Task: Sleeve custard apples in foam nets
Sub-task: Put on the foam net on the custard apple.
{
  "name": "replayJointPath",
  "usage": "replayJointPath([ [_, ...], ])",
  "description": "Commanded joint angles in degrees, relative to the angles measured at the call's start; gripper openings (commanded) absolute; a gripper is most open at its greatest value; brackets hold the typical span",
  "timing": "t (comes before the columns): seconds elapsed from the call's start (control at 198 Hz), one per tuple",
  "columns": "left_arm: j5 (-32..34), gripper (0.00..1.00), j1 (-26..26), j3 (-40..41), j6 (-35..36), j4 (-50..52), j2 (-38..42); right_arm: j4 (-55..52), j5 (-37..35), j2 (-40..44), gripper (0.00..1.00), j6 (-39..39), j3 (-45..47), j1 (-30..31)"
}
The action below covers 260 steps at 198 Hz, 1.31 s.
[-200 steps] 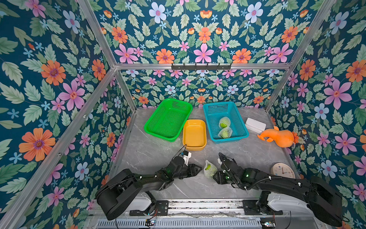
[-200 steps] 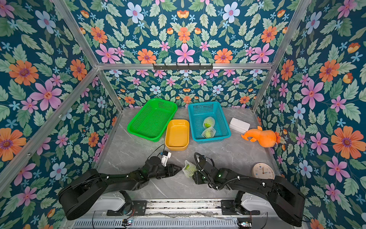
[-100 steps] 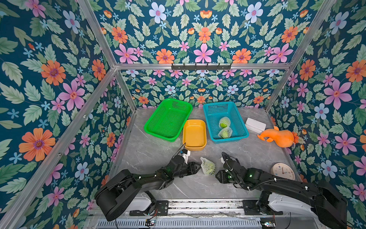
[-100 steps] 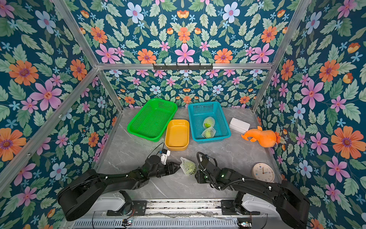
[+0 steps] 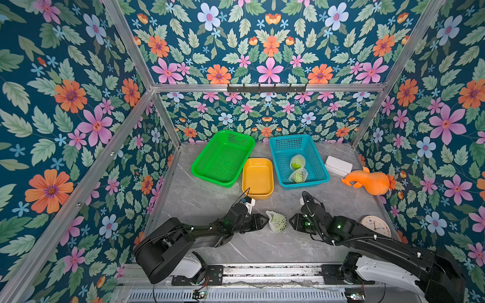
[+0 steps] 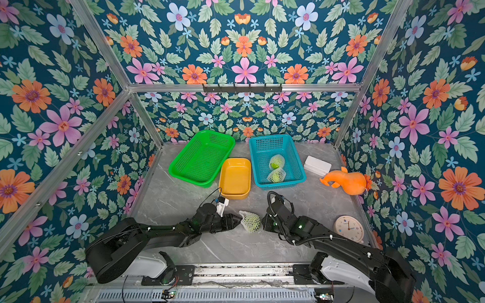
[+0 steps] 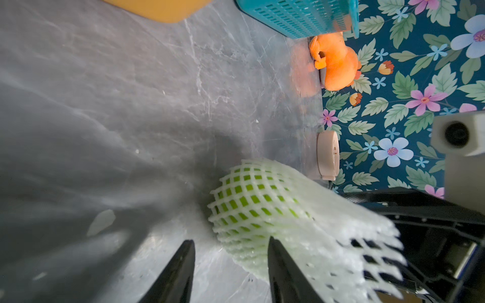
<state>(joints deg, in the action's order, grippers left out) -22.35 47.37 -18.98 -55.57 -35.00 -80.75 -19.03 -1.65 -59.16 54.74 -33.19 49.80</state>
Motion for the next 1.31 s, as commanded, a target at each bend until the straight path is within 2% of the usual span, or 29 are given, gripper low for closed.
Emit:
replayJointPath([
  [0.0,-0.66,0.5,0.0,-0.54,0.66,-0.44,-0.32,3.71,-0.74,-1.85,0.38,2.49,0.16,-0.23],
  [0.131,-0.79,0.5,0.01,-0.71,0.46,-0.58,-0.76,11.02,-0.37,-2.89,0.42,6.33,3.27,-0.23],
  [0.429,-1.47,0.5,0.0,-0.92,0.02,-1.64,-2.04,24.58,-4.12,-3.31,0.42,16.13,9.1,-0.23],
  [0.727,-1.82,0.5,0.0,-0.3,-0.25,-2.95,-2.31,29.48,-4.24,-7.71,0.42,19.22,9.27,1.06],
  [0.793,-1.91,0.5,0.04,-0.1,-0.42,-3.23,-2.25,29.83,-4.23,-8.93,0.4,19.52,9.02,1.12],
  [0.828,-1.91,0.5,0.02,0.01,-0.46,-3.42,-2.29,30.03,-4.26,-9.34,0.35,19.53,8.89,1.15],
  [0.979,-1.92,0.5,0.01,0.31,-0.57,-3.81,-2.12,28.88,-5.16,-9.5,0.09,19.61,8.58,1.18],
  [1.055,-1.82,0.5,0.0,0.44,-0.57,-3.94,-2.13,28.16,-5.37,-9.37,0.0,19.64,8.51,1.18],
  [1.308,-2.02,0.5,0.0,0.89,-0.91,-4.79,-2.53,24.57,-6.39,-9.3,0.0,20.24,9.08,1.18],
])
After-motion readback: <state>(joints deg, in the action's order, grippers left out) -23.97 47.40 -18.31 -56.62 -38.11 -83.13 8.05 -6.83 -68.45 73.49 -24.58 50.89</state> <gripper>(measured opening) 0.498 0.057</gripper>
